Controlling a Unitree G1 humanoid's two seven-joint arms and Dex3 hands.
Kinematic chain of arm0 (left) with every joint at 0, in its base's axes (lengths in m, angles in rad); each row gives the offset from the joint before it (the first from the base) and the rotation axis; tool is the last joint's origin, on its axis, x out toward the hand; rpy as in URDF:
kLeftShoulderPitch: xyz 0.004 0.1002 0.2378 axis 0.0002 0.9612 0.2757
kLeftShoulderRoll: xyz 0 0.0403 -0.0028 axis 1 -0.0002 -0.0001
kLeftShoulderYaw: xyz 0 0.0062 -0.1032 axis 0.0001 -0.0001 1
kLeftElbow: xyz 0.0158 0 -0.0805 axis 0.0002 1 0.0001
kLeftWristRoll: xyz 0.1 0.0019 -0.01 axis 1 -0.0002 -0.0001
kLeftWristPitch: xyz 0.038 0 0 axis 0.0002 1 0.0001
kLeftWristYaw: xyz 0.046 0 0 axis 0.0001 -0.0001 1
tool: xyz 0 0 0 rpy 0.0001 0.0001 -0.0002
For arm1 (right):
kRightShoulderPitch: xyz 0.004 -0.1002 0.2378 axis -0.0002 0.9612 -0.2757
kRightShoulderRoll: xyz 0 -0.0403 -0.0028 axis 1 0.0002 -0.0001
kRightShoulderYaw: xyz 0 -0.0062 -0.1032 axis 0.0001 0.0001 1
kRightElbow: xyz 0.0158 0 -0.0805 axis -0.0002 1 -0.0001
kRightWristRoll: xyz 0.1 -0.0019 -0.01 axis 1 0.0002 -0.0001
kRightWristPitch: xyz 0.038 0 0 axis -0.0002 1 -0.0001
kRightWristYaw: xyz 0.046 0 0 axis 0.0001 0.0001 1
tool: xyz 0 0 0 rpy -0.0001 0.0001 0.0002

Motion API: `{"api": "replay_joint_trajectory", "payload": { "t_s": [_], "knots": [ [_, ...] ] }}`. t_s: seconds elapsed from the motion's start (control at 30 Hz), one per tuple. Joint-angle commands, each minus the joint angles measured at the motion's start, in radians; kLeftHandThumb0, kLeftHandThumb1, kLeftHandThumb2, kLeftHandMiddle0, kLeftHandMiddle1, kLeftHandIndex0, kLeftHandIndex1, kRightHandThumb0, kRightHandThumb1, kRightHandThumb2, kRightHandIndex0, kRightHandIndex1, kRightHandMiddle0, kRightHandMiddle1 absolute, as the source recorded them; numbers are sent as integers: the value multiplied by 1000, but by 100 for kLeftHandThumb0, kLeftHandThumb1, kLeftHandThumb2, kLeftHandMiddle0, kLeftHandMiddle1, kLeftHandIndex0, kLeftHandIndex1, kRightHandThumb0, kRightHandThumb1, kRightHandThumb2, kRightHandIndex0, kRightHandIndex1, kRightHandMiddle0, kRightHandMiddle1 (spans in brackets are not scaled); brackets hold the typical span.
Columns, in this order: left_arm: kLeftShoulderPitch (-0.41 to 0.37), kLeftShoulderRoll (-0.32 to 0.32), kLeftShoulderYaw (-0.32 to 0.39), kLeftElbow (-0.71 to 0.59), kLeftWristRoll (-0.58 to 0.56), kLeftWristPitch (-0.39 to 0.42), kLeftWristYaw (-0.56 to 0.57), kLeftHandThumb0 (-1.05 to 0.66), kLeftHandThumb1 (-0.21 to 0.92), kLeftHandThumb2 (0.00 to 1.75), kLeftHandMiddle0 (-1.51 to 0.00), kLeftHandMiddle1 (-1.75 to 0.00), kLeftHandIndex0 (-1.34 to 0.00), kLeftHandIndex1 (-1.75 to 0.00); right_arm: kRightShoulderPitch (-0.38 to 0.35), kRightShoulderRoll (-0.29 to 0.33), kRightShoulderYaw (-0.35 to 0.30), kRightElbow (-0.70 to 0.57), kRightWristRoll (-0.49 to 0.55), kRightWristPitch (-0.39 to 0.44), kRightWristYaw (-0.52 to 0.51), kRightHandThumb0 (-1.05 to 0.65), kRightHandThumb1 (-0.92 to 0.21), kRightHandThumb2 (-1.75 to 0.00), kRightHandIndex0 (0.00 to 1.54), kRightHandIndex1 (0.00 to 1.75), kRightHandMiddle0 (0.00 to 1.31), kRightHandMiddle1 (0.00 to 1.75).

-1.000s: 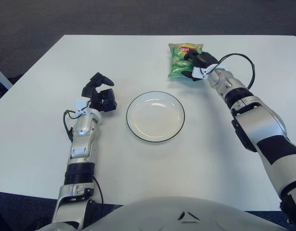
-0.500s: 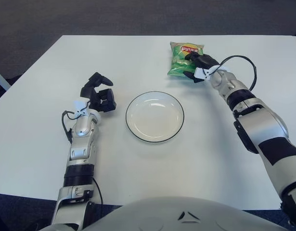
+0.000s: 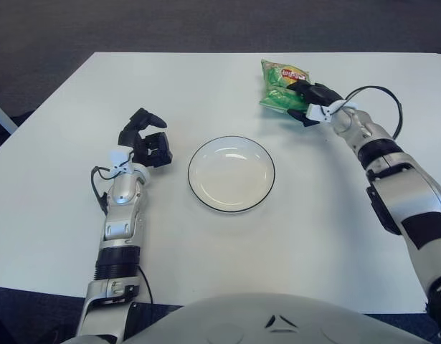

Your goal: Put the snack into the plate.

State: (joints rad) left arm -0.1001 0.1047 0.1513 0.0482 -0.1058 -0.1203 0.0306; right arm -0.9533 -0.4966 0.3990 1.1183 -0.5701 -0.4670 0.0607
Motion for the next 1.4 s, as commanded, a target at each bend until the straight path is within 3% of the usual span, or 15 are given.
{"api": "replay_joint_trajectory", "payload": {
  "t_s": [0.0, 0.27, 0.8, 1.03, 1.37],
  "knots": [
    [118, -54, -10, 54, 1, 13, 9, -50, 26, 138, -131, -175, -66, -175, 71, -51, -11, -93, 19, -24, 60, -98, -92, -103, 17, 34, 0, 65],
    [116, -55, -16, 49, 0, 23, 11, -51, 25, 140, -131, -175, -67, -175, 211, -171, -76, -374, 78, -60, 153, -95, -92, -103, 23, 39, 0, 68],
    [105, -58, -21, 59, -11, 31, 7, -51, 23, 142, -133, -175, -68, -175, 380, -264, -197, -674, 147, -31, 250, -89, -92, -95, 15, 37, 0, 74],
    [102, -51, -24, 81, -10, 7, -5, -51, 24, 140, -135, -175, -67, -175, 387, -281, -217, -717, 115, -8, 249, -90, -92, -94, 16, 38, 0, 76],
    [99, -43, -27, 102, -3, -11, -14, -50, 28, 136, -134, -175, -64, -175, 333, -269, -232, -690, 42, -2, 140, -85, -92, -89, 17, 41, 0, 83]
  ]
}}
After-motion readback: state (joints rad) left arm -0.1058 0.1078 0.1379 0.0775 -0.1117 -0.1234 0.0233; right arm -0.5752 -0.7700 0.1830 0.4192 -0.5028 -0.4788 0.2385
